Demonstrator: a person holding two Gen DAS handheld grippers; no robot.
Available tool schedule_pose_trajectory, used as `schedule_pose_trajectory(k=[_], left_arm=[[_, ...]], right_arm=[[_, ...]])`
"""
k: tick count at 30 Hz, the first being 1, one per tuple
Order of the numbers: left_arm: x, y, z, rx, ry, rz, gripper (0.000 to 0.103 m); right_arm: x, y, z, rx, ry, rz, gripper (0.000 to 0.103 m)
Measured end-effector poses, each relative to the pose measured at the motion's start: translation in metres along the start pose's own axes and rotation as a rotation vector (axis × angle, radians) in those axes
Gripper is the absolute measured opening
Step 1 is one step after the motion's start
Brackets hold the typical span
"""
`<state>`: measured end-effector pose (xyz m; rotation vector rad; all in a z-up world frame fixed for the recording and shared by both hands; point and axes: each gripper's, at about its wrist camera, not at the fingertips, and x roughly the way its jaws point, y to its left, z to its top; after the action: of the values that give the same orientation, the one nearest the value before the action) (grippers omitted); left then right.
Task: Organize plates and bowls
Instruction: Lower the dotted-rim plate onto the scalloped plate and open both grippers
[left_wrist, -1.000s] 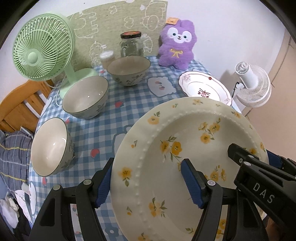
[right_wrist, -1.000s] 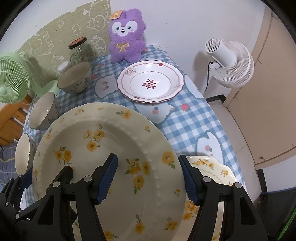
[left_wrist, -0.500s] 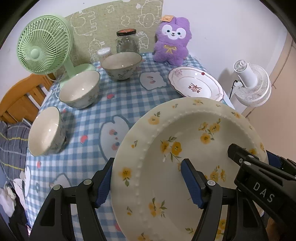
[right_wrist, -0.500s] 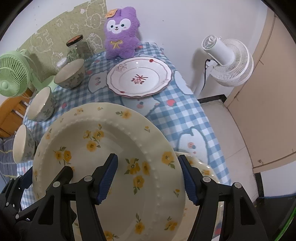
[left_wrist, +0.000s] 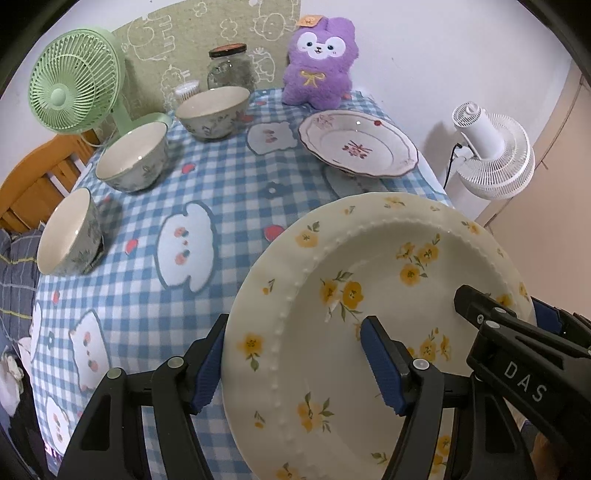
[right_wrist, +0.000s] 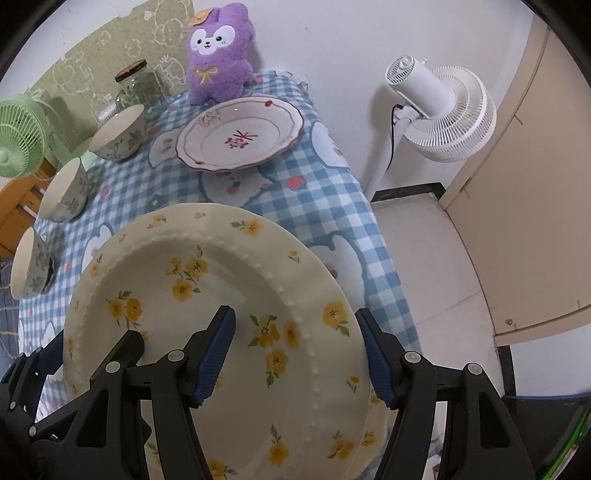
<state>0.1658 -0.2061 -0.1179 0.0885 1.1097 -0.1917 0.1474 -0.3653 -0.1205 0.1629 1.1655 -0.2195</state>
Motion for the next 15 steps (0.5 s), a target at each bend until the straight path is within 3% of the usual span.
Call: schedule_pose_trajectory(k=[15], left_arm=[[0.014,-0.023,-0.029,-0.043,0.042,0.022,0.070]], right_arm=[[0.019,-0.022,-0.017,-0.041,0.050,-0.001,0.069]])
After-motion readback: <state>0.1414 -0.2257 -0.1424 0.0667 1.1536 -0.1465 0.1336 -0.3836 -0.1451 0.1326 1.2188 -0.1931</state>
